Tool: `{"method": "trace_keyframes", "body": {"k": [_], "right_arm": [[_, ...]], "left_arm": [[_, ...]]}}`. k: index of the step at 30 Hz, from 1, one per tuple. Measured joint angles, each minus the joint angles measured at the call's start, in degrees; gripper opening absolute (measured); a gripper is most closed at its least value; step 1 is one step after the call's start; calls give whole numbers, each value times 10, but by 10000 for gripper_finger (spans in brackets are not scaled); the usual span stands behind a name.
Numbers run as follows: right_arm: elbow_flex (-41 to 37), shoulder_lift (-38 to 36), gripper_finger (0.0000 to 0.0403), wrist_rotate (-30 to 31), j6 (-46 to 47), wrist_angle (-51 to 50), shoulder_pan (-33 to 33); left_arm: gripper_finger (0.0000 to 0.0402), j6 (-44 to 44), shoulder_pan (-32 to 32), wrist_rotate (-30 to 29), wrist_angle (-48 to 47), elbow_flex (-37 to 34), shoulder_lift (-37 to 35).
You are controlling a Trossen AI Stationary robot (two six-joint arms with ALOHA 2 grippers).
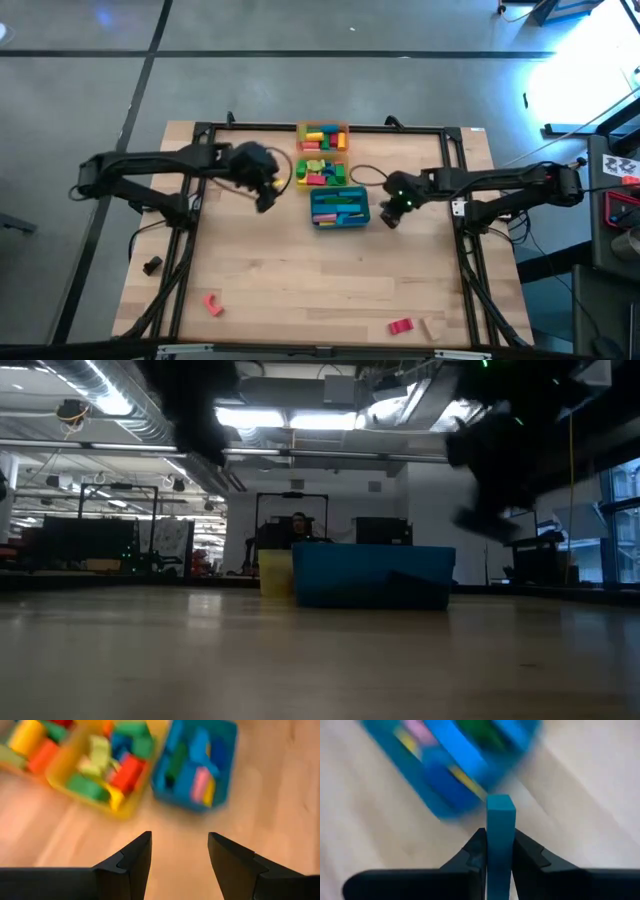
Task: Sort blocks by size
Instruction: Put the blue rectangular block into the blue bin, then put the orange arch block into the yellow bin
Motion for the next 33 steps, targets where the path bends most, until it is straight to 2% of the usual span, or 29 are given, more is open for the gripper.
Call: {"method": "trace_keyframes", "body": {"k": [3,7,10,14,17,20,27,33], "right_arm": [[29,0,62,0,-14,83,0],[32,14,64,1,-25,234,0],[32,45,63,1,-48,313,0],[32,98,72,4,-59,382,0],[32,135,84,9,-59,420,0],[32,162,88,27,-66,441,0],[31,185,89,56,-104,439,0],[31,185,90,56,-104,440,0]], "left_arm": [[180,-30,-44,1,-68,0,-28],[180,-124,-106,1,-152,0,-51],[180,-237,-150,13,-213,0,-55],[180,-427,-208,83,-281,0,-55],[180,-546,-261,110,-305,0,-54],[180,-624,-317,116,-306,0,-54],[180,-695,-433,113,-291,0,-48],[180,-628,-529,107,-189,0,-5]]}}
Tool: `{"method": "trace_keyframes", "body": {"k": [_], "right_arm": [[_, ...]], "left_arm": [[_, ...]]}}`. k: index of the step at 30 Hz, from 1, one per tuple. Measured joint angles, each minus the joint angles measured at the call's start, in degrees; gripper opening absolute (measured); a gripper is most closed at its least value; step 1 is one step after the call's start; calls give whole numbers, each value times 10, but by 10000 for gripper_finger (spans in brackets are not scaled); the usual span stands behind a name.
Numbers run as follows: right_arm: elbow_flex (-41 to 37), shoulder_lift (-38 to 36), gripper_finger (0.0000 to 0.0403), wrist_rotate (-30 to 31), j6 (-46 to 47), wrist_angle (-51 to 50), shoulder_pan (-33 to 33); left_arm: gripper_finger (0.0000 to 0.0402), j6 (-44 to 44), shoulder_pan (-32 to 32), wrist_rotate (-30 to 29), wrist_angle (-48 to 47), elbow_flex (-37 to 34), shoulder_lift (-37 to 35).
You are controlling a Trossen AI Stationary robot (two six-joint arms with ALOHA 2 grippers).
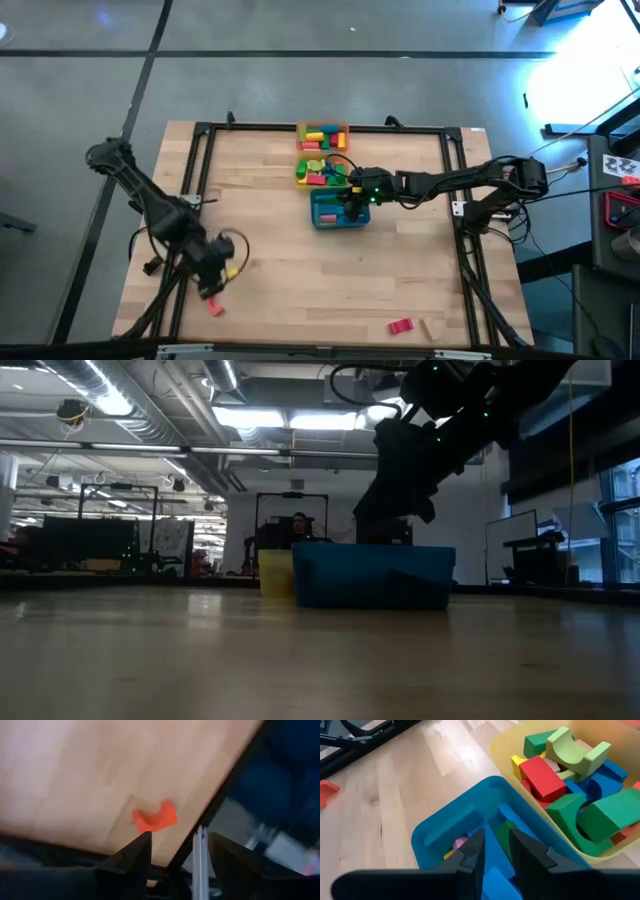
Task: Sort blocks by size
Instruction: Put the orange arch block into the yellow bin
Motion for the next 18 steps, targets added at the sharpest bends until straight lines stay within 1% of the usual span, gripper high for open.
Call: {"method": "trace_keyframes", "body": {"k": [3,7,10,13,16,18], "right_arm": [[0,0,90,0,0,-1,0],[0,0,90,0,0,-1,0],[0,0,91,-1,1,-1,0],[0,0,91,-20,1,0,0],[0,0,91,-39,1,1,0],[0,0,91,-49,2,1,0]], "left_arm": [[180,50,-38,0,45,0,36],[180,117,-81,0,73,0,95],[180,200,-108,9,77,0,139],[180,272,-128,11,76,0,177],[180,323,-139,8,76,0,210],[180,344,-145,-4,76,0,228]]}}
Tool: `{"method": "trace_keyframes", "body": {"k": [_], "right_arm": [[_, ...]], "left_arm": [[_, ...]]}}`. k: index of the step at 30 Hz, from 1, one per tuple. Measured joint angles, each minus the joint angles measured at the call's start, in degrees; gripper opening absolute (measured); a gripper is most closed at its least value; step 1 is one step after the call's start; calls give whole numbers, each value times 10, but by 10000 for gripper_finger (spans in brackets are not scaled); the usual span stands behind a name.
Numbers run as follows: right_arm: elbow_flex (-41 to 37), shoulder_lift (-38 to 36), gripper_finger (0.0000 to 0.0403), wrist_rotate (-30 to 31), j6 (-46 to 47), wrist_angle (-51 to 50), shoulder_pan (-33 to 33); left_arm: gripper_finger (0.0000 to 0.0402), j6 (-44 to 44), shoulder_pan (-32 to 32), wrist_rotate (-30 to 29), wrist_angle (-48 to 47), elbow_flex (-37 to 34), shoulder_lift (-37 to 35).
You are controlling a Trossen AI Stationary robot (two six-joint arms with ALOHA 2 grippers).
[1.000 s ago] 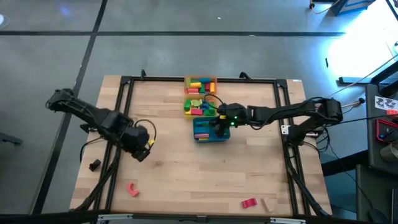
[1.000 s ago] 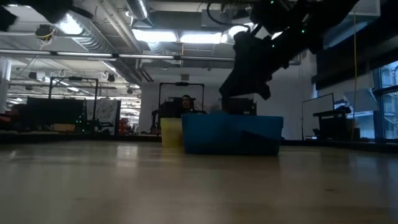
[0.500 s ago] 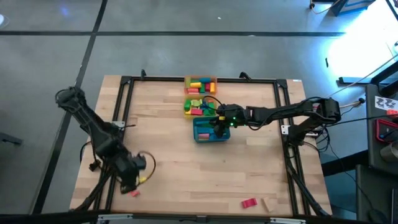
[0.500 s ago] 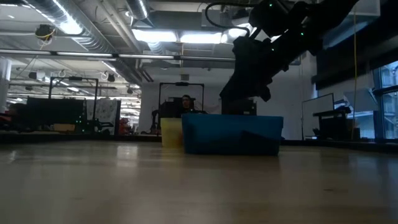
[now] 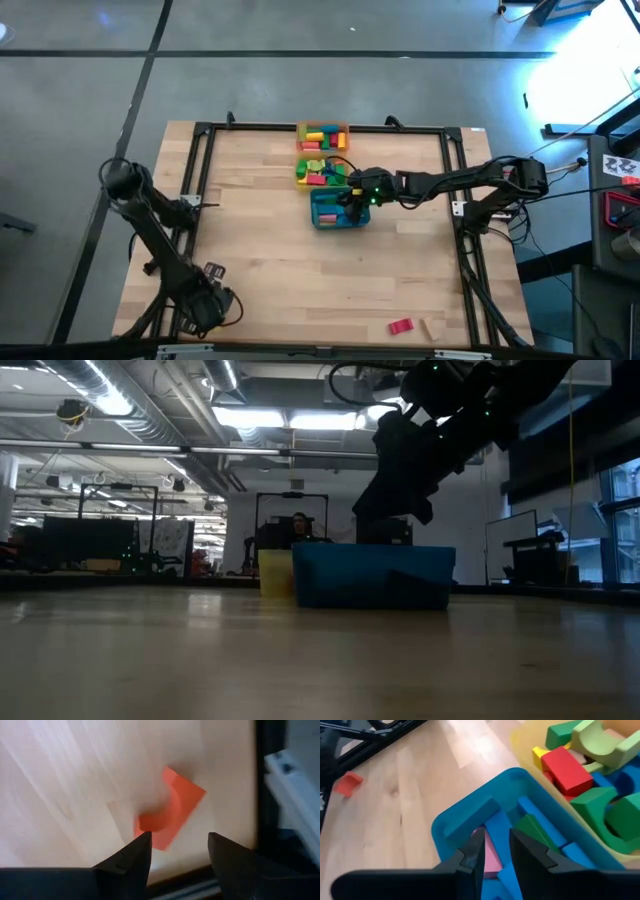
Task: Sort blocks by size
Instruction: Put the orange arch block into the yellow bin
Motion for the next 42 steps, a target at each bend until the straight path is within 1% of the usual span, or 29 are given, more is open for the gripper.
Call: {"method": "trace_keyframes", "body": {"k": [5,9,12,15,18,20,22,27,29,30,32,34,36,38,40,42], "right_arm": [[0,0,91,-11,0,2,0],[0,0,91,-11,0,2,0],[0,0,91,-11,0,2,0],[0,-1,91,-12,0,5,0],[2,-12,91,-32,0,6,0],[10,-24,91,-54,0,4,0],[20,-37,91,-85,0,3,0],[43,-59,91,-191,1,2,1],[53,-63,91,-245,10,0,1],[57,-64,91,-274,19,-3,1],[66,-66,91,-325,34,-5,1],[67,-75,89,-353,37,-15,6],[68,-89,85,-355,34,-25,15],[68,-110,79,-352,26,-58,24],[68,-133,73,-342,6,-98,35],[68,-160,67,-315,-15,-145,48]], "left_arm": [[180,21,-13,-44,0,0,24],[180,21,-29,-47,6,0,34],[180,27,-44,-52,30,0,50],[180,26,-54,-77,39,0,72],[176,7,-55,-100,39,0,89],[160,4,-52,-102,40,0,96],[132,4,-48,-104,40,0,97],[33,-1,-25,-109,41,0,95],[28,-12,-10,-117,42,0,95],[28,-22,-1,-128,42,0,94],[32,-32,18,-168,45,0,92],[37,-31,41,-218,49,0,87],[36,-15,65,-270,49,0,77],[31,9,92,-324,50,0,62],[31,51,123,-375,52,0,46],[31,110,159,-419,69,0,27]]}}
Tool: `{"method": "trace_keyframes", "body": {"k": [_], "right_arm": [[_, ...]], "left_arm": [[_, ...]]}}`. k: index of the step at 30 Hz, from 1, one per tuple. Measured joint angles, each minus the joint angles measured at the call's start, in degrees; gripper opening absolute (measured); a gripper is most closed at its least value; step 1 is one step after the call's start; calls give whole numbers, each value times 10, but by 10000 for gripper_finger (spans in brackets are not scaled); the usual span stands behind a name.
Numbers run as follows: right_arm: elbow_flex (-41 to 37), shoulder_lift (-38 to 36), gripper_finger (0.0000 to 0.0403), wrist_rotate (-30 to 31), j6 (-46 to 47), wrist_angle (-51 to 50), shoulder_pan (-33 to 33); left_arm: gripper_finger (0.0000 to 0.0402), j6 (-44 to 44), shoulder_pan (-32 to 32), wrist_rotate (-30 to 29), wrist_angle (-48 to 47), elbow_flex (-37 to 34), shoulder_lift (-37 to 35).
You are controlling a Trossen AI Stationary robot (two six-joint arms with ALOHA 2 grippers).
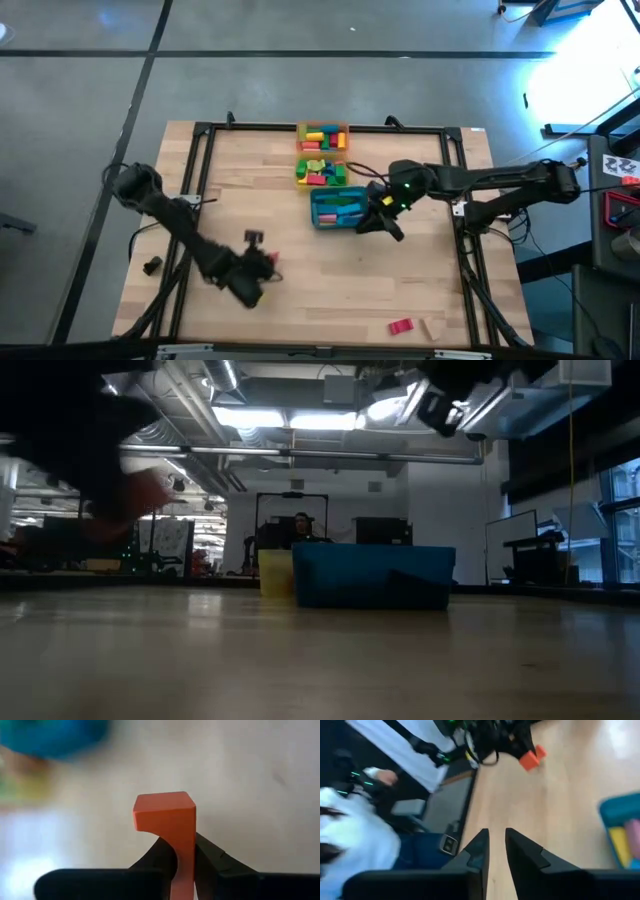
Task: Sort blocks by size
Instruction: Put the orange arch block into the yellow bin
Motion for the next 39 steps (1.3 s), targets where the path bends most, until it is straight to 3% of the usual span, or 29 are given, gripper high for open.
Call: {"method": "trace_keyframes", "body": {"k": [4,8,12,16,23,27,31,39], "right_arm": [[0,-50,54,86,-11,-93,36],[0,-79,46,127,2,-166,82],[0,-86,44,133,52,-199,128],[0,-85,44,134,93,-207,169],[0,-85,44,138,122,-212,223],[0,-85,44,177,122,-212,244],[0,-85,44,194,123,-211,250],[-1,-85,49,168,133,-210,248]], "left_arm": [[31,139,85,-74,62,0,-33],[36,291,184,-92,164,0,-46],[33,423,286,-70,282,0,-43],[39,486,383,6,363,0,-37],[40,494,516,104,392,0,-37],[38,464,566,166,394,0,-33],[51,425,591,204,396,0,-24],[65,356,597,246,393,0,18]]}}
